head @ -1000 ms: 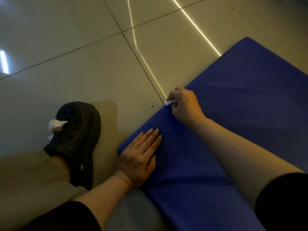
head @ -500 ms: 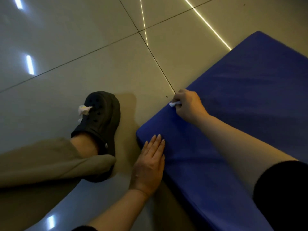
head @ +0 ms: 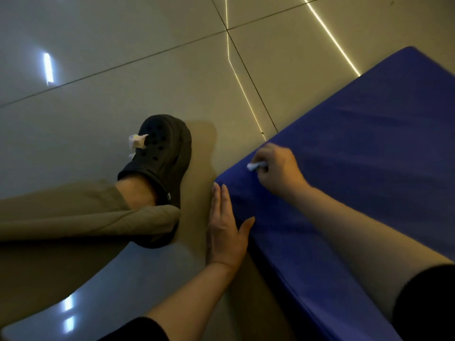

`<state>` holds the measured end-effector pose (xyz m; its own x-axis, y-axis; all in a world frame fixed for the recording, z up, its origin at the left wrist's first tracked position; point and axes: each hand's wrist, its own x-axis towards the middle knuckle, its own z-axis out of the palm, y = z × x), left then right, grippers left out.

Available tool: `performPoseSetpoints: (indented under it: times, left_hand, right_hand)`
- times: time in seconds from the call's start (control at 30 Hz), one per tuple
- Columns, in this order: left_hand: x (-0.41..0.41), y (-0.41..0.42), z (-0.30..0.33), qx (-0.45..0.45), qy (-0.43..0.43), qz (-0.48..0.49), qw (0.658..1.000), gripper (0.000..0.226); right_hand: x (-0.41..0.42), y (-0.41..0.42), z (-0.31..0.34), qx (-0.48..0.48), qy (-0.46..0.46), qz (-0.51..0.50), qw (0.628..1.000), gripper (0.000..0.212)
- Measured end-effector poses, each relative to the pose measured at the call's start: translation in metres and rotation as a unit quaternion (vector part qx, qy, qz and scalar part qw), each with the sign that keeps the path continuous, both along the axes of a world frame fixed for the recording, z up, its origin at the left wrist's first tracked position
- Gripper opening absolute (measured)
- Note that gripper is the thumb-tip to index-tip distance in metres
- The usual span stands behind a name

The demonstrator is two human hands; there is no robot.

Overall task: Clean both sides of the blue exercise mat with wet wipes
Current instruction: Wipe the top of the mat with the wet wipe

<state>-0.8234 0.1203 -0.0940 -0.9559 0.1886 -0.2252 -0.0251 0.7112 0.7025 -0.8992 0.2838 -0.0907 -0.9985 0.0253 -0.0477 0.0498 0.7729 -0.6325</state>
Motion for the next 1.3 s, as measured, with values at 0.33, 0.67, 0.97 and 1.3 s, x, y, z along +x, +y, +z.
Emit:
performPoseSetpoints:
  times: [0.33, 0.67, 0.97, 1.3]
  left_hand:
    - [0.001, 0.001, 0.008, 0.060, -0.076, 0.078, 0.992, 0.100]
    - [-0.012, -0.001, 0.019, 0.175, -0.150, 0.212, 0.950, 0.071]
    - [-0.021, 0.004, 0.020, 0.215, -0.118, 0.323, 0.914, 0.063]
    - [-0.021, 0.011, 0.029, 0.199, -0.137, 0.319, 0.916, 0.057]
  right_hand:
    - [-0.022, -0.001, -0.002, 0.047, 0.048, -0.111, 0.992, 0.011]
    - [-0.007, -0.027, 0.002, 0.031, 0.021, -0.068, 0.997, 0.010]
    - [0.023, -0.074, 0.007, -0.035, -0.007, 0.088, 0.996, 0.008]
    - [0.020, -0.060, 0.002, -0.023, 0.015, 0.050, 0.998, 0.008]
